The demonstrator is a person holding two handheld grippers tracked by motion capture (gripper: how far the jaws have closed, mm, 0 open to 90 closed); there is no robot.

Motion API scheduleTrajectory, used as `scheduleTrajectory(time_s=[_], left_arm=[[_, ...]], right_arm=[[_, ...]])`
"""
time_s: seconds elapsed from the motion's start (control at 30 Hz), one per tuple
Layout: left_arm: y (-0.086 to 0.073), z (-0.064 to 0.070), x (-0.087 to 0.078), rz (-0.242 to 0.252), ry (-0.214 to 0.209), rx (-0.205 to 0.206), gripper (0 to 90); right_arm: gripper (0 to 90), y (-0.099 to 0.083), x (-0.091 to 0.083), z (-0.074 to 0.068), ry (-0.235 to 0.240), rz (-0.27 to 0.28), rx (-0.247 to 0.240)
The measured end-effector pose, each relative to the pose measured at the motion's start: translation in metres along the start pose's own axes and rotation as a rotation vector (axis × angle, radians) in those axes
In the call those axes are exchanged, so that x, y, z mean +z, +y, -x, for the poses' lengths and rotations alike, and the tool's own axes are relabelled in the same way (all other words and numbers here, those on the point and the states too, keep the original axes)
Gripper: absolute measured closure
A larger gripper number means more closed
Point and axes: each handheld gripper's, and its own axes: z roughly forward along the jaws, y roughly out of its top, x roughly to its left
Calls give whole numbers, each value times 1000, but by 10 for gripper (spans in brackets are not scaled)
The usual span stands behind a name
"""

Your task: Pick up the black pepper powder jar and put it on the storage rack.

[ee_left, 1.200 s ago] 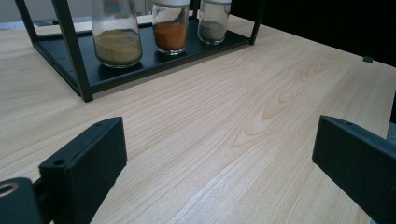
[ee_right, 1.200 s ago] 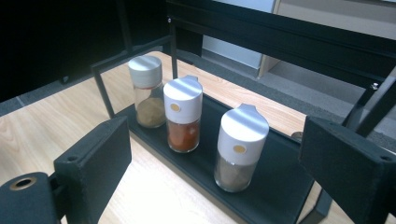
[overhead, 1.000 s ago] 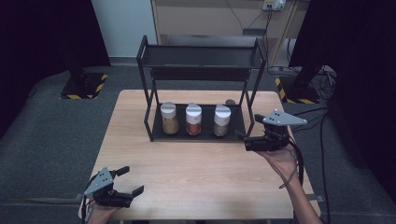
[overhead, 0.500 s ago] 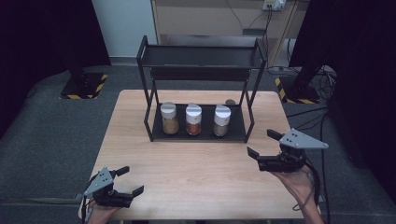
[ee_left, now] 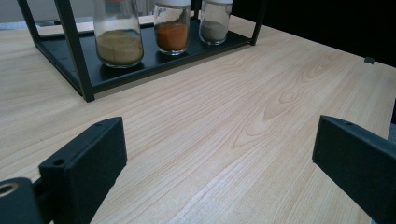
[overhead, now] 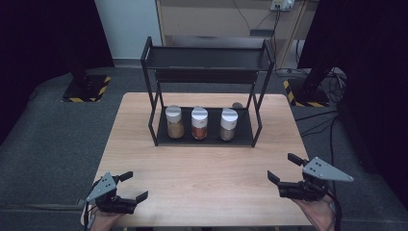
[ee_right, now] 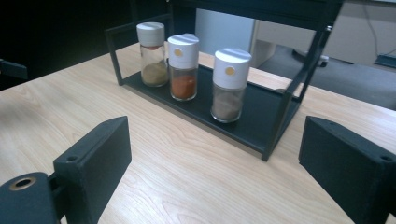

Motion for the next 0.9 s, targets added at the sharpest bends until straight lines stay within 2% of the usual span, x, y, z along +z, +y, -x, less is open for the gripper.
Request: scheduleTrajectory(time_s=[0.17, 0.43, 0.9], left_arm=[[0, 0, 0, 3, 2, -4, 20], [-1, 0, 0, 4, 5, -6, 20], [-2, -1, -1, 9, 8, -9, 20]], right_arm=[[96, -17, -6, -2, -21, -2, 24], [96, -40, -6, -1, -46, -20, 60], [96, -63, 3, -3, -63, -31, 62]])
